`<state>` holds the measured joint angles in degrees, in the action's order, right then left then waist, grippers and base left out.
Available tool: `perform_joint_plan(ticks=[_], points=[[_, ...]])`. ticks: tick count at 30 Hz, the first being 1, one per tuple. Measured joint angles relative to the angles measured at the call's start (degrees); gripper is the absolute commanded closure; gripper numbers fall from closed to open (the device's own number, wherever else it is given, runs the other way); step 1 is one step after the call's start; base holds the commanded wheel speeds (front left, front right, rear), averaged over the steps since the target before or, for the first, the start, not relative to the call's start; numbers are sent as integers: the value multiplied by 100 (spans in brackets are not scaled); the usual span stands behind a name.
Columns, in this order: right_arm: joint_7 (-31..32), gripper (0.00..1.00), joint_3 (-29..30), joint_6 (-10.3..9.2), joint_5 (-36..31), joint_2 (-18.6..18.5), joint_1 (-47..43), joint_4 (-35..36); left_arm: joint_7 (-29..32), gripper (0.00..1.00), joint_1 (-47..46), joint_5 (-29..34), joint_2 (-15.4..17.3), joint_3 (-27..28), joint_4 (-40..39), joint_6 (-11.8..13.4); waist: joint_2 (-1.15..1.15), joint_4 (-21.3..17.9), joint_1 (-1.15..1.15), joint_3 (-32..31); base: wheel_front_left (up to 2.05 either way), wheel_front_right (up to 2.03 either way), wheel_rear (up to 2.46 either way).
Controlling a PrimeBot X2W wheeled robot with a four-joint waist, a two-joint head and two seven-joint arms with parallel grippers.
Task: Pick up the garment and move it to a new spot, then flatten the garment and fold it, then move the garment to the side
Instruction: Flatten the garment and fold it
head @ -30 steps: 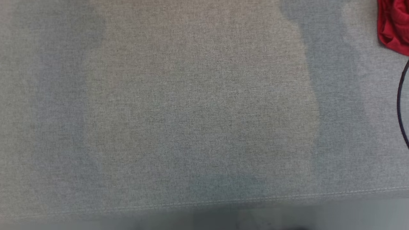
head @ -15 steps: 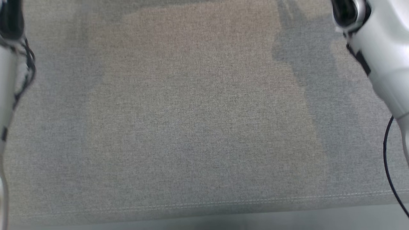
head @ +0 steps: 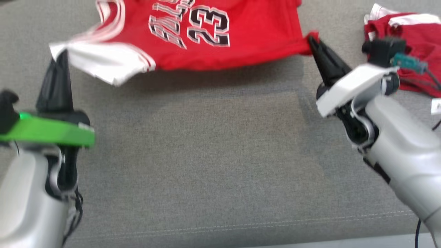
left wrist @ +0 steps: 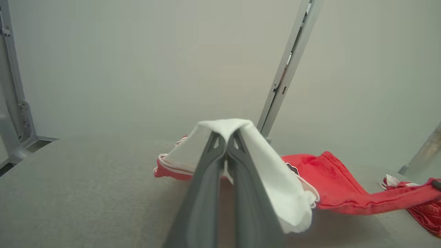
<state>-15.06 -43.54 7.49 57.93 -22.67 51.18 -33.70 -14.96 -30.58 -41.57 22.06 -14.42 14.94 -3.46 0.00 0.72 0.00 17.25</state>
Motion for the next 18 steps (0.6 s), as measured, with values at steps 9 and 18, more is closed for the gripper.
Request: perform_joint_plan(ticks=[9, 18], points=[[0, 100, 433, 0, 38, -30, -1636, 533, 0, 100, 2057, 189, -625, 778, -517, 41, 0, -65, 0, -673, 0, 0, 0], [71, 100, 374, 0, 154, -177, -2788, 801, 0, 100, 3023, 310, -1207, 1080, -490, -35, 0, -52, 0, -1170, 0, 0, 0]])
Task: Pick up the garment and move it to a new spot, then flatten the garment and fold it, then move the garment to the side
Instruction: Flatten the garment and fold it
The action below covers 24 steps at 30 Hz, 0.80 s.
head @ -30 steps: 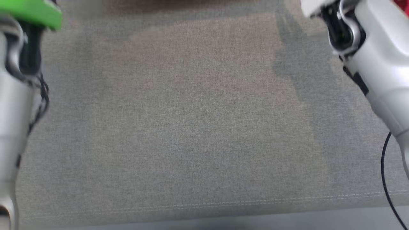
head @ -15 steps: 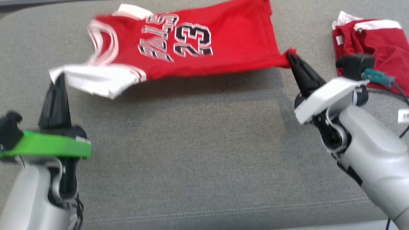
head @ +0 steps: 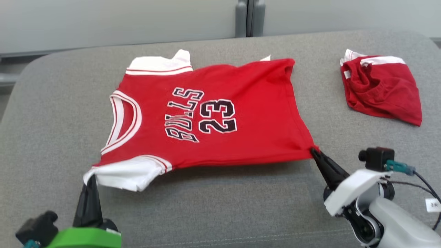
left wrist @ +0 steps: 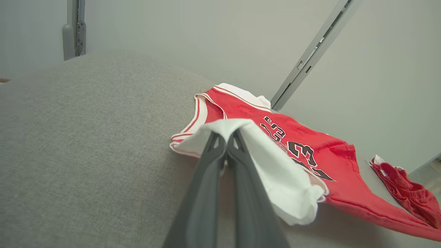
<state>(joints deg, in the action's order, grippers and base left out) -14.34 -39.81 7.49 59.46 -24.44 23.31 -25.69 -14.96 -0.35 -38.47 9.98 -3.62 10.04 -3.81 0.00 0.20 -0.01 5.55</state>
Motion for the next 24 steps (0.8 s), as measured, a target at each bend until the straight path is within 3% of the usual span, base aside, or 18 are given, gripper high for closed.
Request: perform_joint_plan(ticks=[10, 24], points=[[268, 100, 263, 0, 63, -133, -1026, 316, 0, 100, 908, 67, -368, 224, 230, -48, 0, 5, 0, -508, 0, 0, 0], [627, 100, 682, 1, -659, 78, -1499, 126, 0, 100, 1001, 430, -371, -5, 1056, -68, 0, 83, 0, -596, 0, 0, 0]])
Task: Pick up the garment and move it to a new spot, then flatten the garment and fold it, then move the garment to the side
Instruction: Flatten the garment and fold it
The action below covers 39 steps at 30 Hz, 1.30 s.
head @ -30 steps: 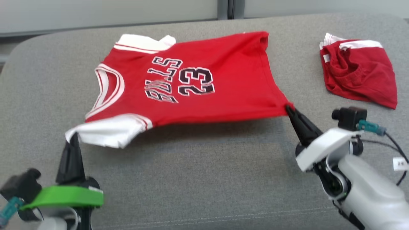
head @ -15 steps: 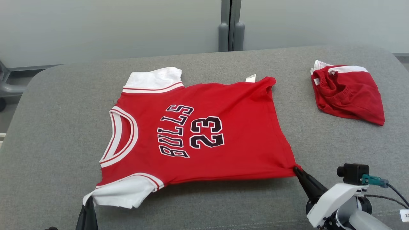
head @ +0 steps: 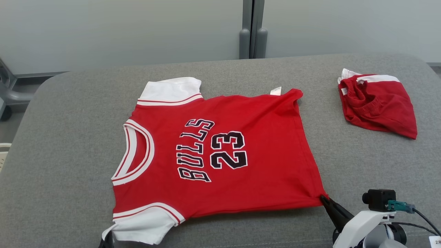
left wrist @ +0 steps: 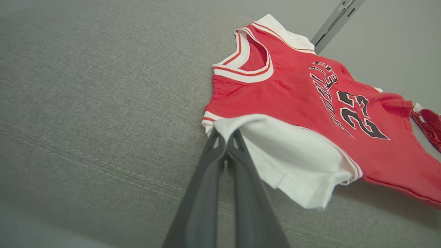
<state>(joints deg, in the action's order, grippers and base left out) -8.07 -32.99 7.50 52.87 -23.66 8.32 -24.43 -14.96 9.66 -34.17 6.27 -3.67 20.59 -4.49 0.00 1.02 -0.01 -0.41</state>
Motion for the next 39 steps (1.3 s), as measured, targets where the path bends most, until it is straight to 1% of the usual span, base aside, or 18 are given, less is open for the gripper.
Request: perform_joint_plan(ticks=[5, 10, 17, 20, 25, 29, 39], points=[[88, 100, 170, 0, -121, 63, -18, 107, 0, 100, -38, 119, 4, 73, -229, -2, 0, -13, 0, 27, 0, 0, 0], [186, 100, 357, 0, -202, 110, 22, 289, 0, 100, -263, 220, 48, 26, -476, -35, 0, -51, 0, 120, 0, 0, 0], [425, 100, 508, 0, -370, 110, 358, 454, 180, 100, -743, 256, 259, -41, -684, -69, 0, -102, 0, 298, 0, 0, 0], [508, 100, 526, 0, -416, 119, 583, 460, 265, 100, -1008, 256, 360, -74, -660, -105, 0, -126, 0, 376, 0, 0, 0], [651, 100, 458, 0, -471, 185, 971, 280, 447, 100, -1465, 260, 552, -149, -480, -157, 0, -161, 0, 486, 0, 0, 0], [699, 100, 327, -1, -464, 301, 1326, 37, 571, 100, -1855, 245, 683, -203, -188, -197, 0, -190, 0, 580, 0, 0, 0], [713, 100, -97, -1, -311, 548, 2296, -905, 693, 100, -2865, 199, 943, -503, 927, -259, 0, -289, 0, 884, 0, 0, 0]])
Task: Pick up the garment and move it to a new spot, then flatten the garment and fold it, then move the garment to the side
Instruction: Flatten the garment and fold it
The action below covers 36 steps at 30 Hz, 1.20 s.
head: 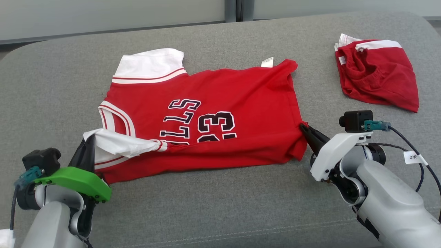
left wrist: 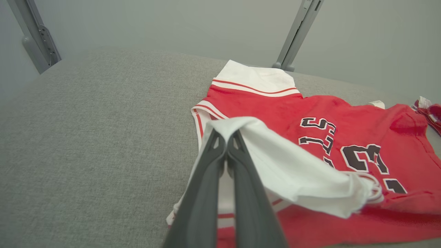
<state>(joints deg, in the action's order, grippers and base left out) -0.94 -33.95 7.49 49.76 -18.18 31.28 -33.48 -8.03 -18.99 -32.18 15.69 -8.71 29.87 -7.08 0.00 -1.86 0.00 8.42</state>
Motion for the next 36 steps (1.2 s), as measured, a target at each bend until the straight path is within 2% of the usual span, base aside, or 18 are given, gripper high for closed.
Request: perform_joint_plan(ticks=[12, 25, 26, 27, 28, 29, 33, 36], points=[[-289, 100, -568, 0, 358, 212, 851, -996, -242, 100, -1005, -230, 76, -620, 1263, -30, 0, -73, 0, 371, 0, 0, 0], [-697, 100, -1171, 0, 693, 276, 1263, -1434, -595, 100, -1435, -569, 133, -1234, 1895, -31, 0, -30, 0, 552, 0, 0, 0], [-725, 100, -1213, 0, 725, 276, 1277, -1463, -613, 95, -1458, -599, 134, -1274, 1924, -31, 0, -23, 0, 553, 0, 0, 0], [-735, 80, -1256, 0, 758, 274, 1289, -1495, -621, 45, -1475, -617, 138, -1313, 1956, -31, 0, -17, 0, 549, 0, 0, 0], [-791, 50, -1295, 0, 775, 270, 1301, -1530, -632, 0, -1485, -630, 142, -1347, 1985, -31, 0, -13, 0, 542, 0, 0, 0], [-846, 2, -1322, 0, 797, 265, 1316, -1566, -660, 0, -1488, -639, 145, -1363, 2014, -31, 0, -9, 0, 533, 0, 0, 0], [-993, 0, -1450, 0, 893, 246, 1365, -1667, -675, 0, -1484, -677, 159, -1355, 2075, -31, 0, -1, 0, 461, 0, 0, 0], [-1132, 0, -1540, 0, 918, 177, 1363, -1716, -684, 0, -1415, -569, 170, -1127, 1857, -31, 0, 11, 0, 388, 0, 0, 0]])
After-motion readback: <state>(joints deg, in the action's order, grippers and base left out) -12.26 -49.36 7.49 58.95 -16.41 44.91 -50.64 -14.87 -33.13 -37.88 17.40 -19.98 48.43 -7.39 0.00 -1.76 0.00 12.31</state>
